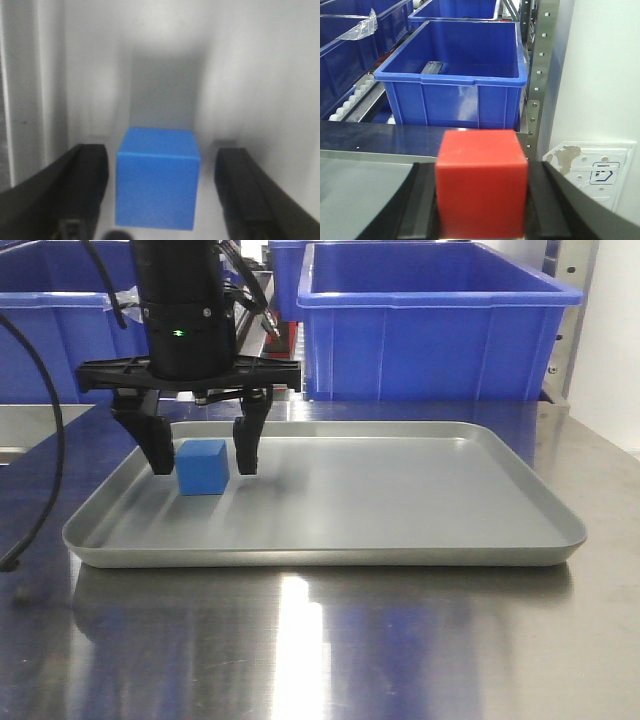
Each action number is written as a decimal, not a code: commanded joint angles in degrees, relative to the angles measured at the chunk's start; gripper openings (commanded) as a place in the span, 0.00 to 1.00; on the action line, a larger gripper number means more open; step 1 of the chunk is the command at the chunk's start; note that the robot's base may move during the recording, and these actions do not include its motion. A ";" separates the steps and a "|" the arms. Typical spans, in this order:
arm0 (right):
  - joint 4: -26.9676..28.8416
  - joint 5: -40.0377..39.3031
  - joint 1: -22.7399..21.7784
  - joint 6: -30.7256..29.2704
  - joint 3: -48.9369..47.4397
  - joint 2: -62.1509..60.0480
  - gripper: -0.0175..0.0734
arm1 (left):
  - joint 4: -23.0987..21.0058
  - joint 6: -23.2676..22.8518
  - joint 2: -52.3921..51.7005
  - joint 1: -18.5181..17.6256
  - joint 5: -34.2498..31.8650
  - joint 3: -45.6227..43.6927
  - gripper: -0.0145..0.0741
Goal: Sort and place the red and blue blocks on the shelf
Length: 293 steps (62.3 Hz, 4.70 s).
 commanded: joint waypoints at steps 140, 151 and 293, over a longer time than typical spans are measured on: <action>0.07 -4.56 -0.43 -0.50 -1.68 0.34 0.24 | -13.89 37.68 -75.32 22.23 -66.00 67.72 0.30; 0.07 -4.56 -0.43 -0.50 -1.68 0.34 0.24 | -13.42 37.68 -82.03 23.71 -65.54 69.36 0.30; 0.07 -4.56 -0.43 -0.50 -1.68 0.34 0.24 | -11.01 37.07 -87.41 26.80 -67.33 69.36 0.30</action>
